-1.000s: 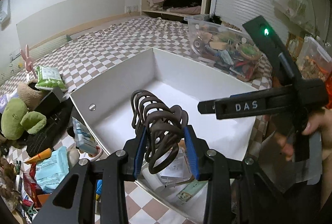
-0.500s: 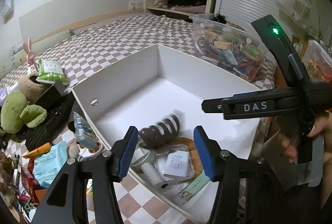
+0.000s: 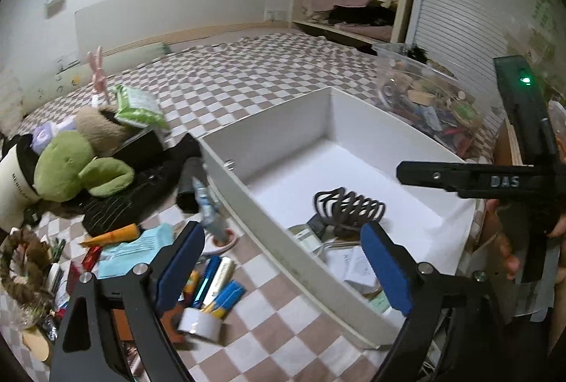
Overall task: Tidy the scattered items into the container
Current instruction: 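Open the left gripper to drop the claw clip into the box, then withdraw both tools from the box back over the scattered items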
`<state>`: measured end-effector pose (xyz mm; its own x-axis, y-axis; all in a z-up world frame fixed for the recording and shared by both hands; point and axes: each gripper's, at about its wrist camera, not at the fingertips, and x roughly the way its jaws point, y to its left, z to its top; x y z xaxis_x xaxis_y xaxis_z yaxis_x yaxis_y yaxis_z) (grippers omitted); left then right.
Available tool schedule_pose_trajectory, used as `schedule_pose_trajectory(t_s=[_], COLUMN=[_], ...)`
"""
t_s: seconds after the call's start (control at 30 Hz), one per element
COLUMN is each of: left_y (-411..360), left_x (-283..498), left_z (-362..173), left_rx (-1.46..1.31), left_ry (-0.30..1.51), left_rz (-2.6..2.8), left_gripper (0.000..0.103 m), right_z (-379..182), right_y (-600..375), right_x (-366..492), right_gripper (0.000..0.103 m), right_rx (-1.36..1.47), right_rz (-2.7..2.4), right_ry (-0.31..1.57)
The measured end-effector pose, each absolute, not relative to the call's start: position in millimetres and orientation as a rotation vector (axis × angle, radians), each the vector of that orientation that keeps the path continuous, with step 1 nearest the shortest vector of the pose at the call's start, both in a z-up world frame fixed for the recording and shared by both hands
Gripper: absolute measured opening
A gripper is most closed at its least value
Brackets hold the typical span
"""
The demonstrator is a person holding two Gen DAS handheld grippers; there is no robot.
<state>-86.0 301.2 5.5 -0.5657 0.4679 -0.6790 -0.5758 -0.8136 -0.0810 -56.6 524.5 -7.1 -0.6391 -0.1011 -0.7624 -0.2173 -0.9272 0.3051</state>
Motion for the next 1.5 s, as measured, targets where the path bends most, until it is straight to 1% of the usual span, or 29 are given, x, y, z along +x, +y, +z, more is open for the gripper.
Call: schedule_pose_trajectory(t_s=[0.07,0.17,0.2,0.23,0.3,0.33,0.5,0.73,0.97,1.2,1.3,1.4,1.5], left_y=[290.8,273.4,265.4,258.0,242.4,236.1,199.1,159.3,125.4,77.2,59.5,41.1,25.2], left_x=[-87.1,-89.6,-90.7,-90.9,-91.0,-90.7,-95.4,-92.8,-82.7,-76.3,-74.6,-73.4,-73.1], left_z=[5.4,5.1,4.8,5.2,6.9,8.0,9.6,4.3,-1.5,-14.0,-21.8,-30.4,-38.8], left_rx=[-0.957,-0.96,-0.961,-0.954,-0.932,-0.917,-0.935,-0.992,-1.035,-1.136,-1.186,-1.229,-1.266], left_ry=[0.206,0.207,0.207,0.201,0.181,0.17,0.14,0.164,0.234,0.235,0.248,0.272,0.283], left_rz=[2.363,2.391,2.403,2.421,2.472,2.49,2.547,2.562,2.564,2.573,2.576,2.586,2.572], left_gripper=[0.091,0.091,0.091,0.092,0.102,0.103,0.103,0.103,0.103,0.103,0.103,0.103,0.103], right_z=[-3.5,0.5,1.9,3.2,5.9,7.3,14.0,16.8,18.1,4.0,-6.9,-21.2,-37.2], right_y=[515.7,497.8,491.9,485.9,474.0,468.0,438.1,405.7,372.6,337.0,323.1,307.0,295.3], right_x=[-57.1,-57.0,-56.9,-56.8,-56.7,-56.6,-56.3,-57.9,-58.8,-56.8,-60.8,-68.4,-74.7], right_gripper=[0.1,0.1,0.103,0.103,0.103,0.103,0.103,0.103,0.103,0.103,0.103,0.103,0.099], right_rx=[-1.282,-1.245,-1.232,-1.219,-1.192,-1.178,-1.104,-1.148,-1.192,-1.25,-1.311,-1.39,-1.467], right_rz=[2.76,2.827,2.848,2.869,2.911,2.932,3.031,3.109,3.185,3.256,3.26,3.246,3.228], right_ry=[0.585,0.514,0.49,0.465,0.416,0.391,0.261,0.215,0.156,0.06,0.067,-0.008,-0.058])
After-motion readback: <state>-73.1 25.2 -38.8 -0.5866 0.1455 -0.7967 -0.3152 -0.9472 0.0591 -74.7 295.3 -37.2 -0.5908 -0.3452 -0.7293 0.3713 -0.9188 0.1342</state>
